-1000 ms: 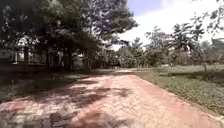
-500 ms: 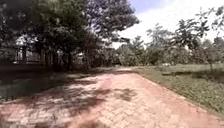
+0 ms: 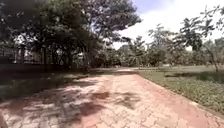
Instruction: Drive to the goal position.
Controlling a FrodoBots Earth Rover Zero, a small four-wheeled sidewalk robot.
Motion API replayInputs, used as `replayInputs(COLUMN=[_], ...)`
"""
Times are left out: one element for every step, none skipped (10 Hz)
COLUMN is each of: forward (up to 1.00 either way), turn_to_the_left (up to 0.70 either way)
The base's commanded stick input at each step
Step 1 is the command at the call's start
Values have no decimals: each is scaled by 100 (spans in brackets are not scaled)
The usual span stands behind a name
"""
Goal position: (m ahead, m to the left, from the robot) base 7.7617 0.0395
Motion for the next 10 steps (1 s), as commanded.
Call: replayInputs(forward=[70, 70, 70, 70, 70, 70, 70, 70, 70, 70], turn_to_the_left=[0, 0, 0, 0, 0, 0, 0, 0, 0, 0])
